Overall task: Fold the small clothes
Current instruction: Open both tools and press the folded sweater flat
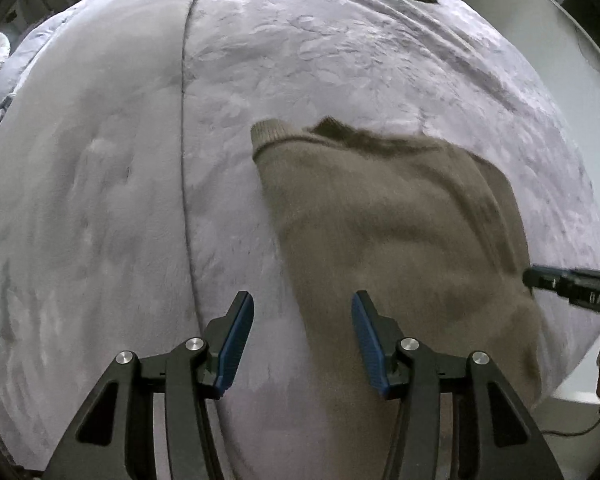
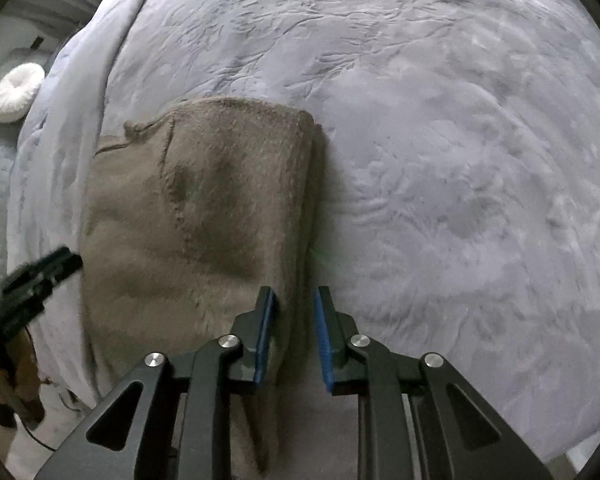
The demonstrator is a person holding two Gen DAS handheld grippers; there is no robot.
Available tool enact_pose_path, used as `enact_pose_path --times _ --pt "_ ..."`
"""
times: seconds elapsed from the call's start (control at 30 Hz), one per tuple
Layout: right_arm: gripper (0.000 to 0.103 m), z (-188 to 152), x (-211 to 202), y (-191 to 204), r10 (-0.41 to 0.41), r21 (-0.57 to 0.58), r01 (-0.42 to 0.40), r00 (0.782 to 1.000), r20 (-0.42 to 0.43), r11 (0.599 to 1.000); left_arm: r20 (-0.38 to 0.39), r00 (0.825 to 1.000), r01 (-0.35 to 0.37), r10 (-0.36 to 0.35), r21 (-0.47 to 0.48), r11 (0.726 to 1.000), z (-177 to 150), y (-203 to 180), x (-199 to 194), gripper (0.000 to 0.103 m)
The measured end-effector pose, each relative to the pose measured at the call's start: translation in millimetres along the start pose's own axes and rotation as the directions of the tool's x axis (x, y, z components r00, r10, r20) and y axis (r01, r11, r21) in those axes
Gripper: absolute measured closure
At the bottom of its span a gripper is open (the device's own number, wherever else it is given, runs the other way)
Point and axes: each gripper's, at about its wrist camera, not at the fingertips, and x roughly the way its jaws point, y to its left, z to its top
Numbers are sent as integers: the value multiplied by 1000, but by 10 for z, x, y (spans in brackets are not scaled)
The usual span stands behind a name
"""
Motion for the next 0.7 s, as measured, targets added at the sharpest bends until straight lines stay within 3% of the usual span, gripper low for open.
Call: enact_pose_path --times 0.07,0.1,0.33,0.57,0.7 --pt "81 -94 -98 23 28 6 -28 1000 1 1000 -18 1000 15 -15 10 1000 -117 -8 -75 50" --pt "81 -131 -126 52 -2 51 3 1000 -12 999 -28 999 24 -23 14 1000 -176 -21 -97 50" --pt "81 -434 -283 428 92 -17 -93 995 -42 995 -150 988 32 -29 16 999 -596 -112 14 50" --pt "81 -595 139 451 35 2 -35 980 -194 999 -184 983 -3 3 0 1000 -701 -129 17 50" --pt "85 -620 221 360 8 29 -1 976 -219 1000 -169 985 -21 20 -1 1000 -698 -123 -87 50"
